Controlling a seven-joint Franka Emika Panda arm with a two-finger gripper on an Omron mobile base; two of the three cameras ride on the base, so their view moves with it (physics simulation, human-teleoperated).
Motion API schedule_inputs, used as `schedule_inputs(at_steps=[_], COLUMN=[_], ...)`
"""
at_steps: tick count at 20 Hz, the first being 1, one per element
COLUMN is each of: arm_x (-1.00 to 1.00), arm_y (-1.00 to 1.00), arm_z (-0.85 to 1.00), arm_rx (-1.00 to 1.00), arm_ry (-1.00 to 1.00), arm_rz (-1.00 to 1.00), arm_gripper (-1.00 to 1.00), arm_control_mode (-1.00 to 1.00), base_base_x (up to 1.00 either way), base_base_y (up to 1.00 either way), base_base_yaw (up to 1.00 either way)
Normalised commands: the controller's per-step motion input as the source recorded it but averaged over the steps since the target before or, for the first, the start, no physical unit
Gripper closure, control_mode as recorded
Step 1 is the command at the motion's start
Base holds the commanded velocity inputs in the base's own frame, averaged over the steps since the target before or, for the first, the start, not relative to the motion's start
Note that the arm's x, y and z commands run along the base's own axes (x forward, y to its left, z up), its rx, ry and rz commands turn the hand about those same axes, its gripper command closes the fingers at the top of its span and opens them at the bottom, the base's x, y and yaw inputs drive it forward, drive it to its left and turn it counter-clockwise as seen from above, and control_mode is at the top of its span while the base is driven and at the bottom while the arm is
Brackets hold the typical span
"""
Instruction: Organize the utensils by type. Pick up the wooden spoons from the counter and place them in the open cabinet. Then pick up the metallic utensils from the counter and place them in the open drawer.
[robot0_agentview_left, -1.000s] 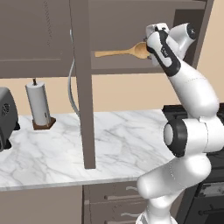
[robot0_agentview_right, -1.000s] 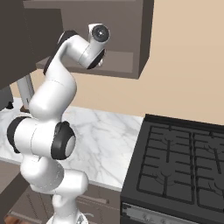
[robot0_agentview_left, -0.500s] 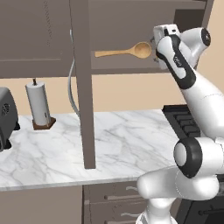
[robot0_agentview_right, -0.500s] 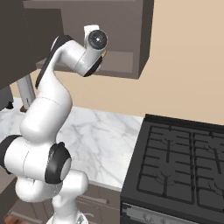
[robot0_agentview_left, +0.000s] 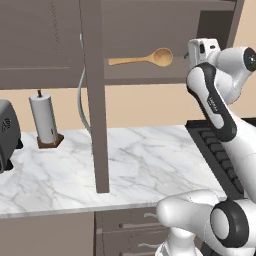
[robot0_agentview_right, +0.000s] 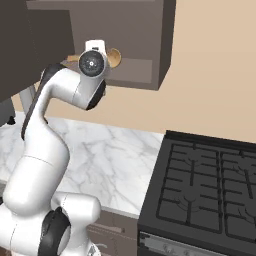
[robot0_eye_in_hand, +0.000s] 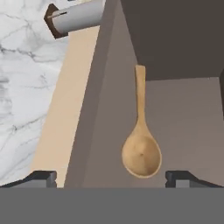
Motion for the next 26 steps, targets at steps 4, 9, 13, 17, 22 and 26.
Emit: schedule_inputs(at_steps=[4, 9, 13, 17, 22, 26], arm_x=[-0.74, -0.8, -0.73, -0.55, -0.36, -0.05], arm_y=[0.0, -0.06, -0.01, 0.0, 0.0, 0.1], arm_z=[0.06, -0.04, -0.24, -0.46, -0.38, -0.39], arm_rx=[0.23, 0.36, 0.41, 0.36, 0.38, 0.35], arm_ry=[0.31, 0.24, 0.13, 0.03, 0.06, 0.16], arm_rz=[-0.26, -0.17, -0.17, -0.2, -0.31, -0.41], arm_gripper=[-1.0, -1.0, -1.0, -1.0, -1.0, -1.0], arm_control_mode=[-1.0, -1.0, -1.0, -1.0, -1.0, -1.0], base_base_x=[0.0, 0.0, 0.0, 0.0, 0.0, 0.0], base_base_y=[0.0, 0.0, 0.0, 0.0, 0.0, 0.0], base_base_yaw=[0.0, 0.0, 0.0, 0.0, 0.0, 0.0])
